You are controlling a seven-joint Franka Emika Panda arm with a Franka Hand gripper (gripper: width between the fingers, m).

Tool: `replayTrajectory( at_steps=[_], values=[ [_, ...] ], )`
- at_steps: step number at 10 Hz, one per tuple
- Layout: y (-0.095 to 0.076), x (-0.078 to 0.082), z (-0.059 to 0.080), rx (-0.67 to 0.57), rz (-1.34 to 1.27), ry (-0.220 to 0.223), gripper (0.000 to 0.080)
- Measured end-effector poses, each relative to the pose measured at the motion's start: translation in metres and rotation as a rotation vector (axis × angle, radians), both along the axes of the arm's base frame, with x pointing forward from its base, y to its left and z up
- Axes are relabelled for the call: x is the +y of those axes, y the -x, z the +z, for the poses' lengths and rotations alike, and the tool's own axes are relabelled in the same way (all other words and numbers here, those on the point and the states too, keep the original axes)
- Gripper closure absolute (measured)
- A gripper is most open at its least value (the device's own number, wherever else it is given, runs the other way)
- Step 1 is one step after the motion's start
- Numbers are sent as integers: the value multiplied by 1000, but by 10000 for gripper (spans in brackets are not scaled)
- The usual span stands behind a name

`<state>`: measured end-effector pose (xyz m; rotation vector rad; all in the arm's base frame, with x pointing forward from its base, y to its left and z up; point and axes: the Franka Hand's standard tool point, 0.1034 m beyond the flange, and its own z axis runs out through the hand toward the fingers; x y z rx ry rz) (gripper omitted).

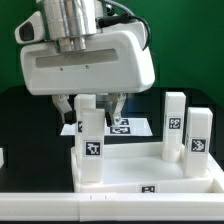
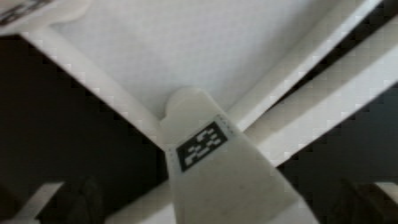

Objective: Assemble desk

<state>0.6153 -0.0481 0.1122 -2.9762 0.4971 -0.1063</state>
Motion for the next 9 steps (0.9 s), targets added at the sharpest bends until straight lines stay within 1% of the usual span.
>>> replayTrajectory(
  at_steps=[1,2,3,4,5,6,7,8,9],
  values=[
    [-1,8,-3,4,84,15,151],
    [1,10,-5,9,67,12,177],
    [0,8,-5,10,45,11,177],
    [1,8,-5,16,-2,6,356],
    [0,7,-5,23,-78,2,356],
    [1,5,-6,32,-153,-4,509],
    [1,6,-6,40,-238,-11,510],
    [0,5,-5,52,-386,-23,511],
    [0,7,-4,83,-593,-42,511]
  ],
)
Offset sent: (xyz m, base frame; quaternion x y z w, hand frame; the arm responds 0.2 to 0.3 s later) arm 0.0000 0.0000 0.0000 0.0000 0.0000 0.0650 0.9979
